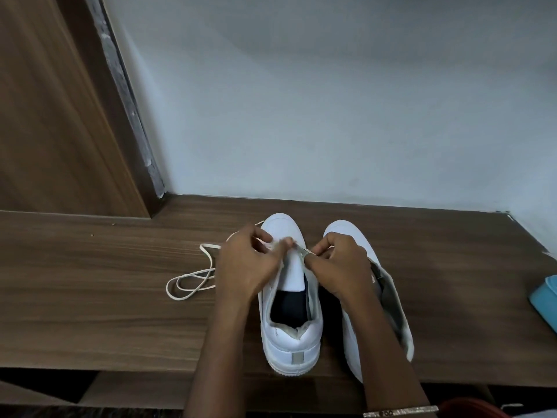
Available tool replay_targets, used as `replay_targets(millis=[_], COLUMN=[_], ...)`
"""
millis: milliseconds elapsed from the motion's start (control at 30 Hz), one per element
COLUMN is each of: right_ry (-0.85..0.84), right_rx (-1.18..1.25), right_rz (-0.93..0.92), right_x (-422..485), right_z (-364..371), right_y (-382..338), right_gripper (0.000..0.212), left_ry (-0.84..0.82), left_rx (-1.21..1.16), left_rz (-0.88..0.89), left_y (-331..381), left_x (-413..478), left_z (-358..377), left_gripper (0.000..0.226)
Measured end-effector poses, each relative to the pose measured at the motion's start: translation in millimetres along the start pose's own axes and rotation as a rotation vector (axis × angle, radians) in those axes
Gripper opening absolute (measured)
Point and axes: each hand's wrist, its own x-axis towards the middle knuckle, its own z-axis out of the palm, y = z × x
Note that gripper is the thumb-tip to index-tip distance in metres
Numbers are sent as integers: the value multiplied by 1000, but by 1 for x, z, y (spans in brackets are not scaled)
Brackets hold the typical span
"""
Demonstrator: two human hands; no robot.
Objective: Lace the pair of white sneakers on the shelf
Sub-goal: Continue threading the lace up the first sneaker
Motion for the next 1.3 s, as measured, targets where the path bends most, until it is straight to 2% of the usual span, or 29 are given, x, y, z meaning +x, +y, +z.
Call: replay_targets(millis=[67,133,200,267,333,433,533,633,767,867,967,1033,1167,1233,1300], right_ry=[-1,-11,-25,-50,-63,-61,57,139,140,70,-48,-65,-12,68,187], right_rx=[-43,-36,40,45,-73,-322,-376,-331,-33,400,1014,1257,1367,1347,1223], right_rz=[-53,-140,-242,-356,-468,-472,-465,-476,-374,-68,287,421,418,377,300], right_x=[1,1,2,2,2,1,-1,0,5,9,11,14,16,17,19], right_z=[2,6,11,18,27,41,51,56,53,42,25,13,-4,-10,-18], right_y=[0,-1,-2,-4,-2,-2,-1,2,4,3,0,-3,-5,-4,0], right_gripper=[11,12,16,19,27,34,23,9,7,8,9,10,10,13,15], left_ry=[-153,-122,-76,-57,-78,-158,-195,-180,-78,-34,-28,-18,-10,-4,-3], left_rx=[165,279,282,241,150,17,-85,-116,-21,45,43,26,8,-10,-23], left_rz=[20,63,46,50,21,-86,-151,-154,-142,-170,-201,-215,-231,-237,-245], left_y=[0,-1,-2,-5,-10,-19,-22,-23,-22,-16,-16,-17,-17,-17,-17], left_x=[-3,-4,-3,-1,0,5,7,6,5,2,3,3,2,2,2], left_z=[3,4,1,-2,-6,-9,-10,-10,-7,-5,-4,-3,-3,-3,-3], left_gripper=[38,30,19,15,15,10,11,7,16,17,15,14,13,14,13])
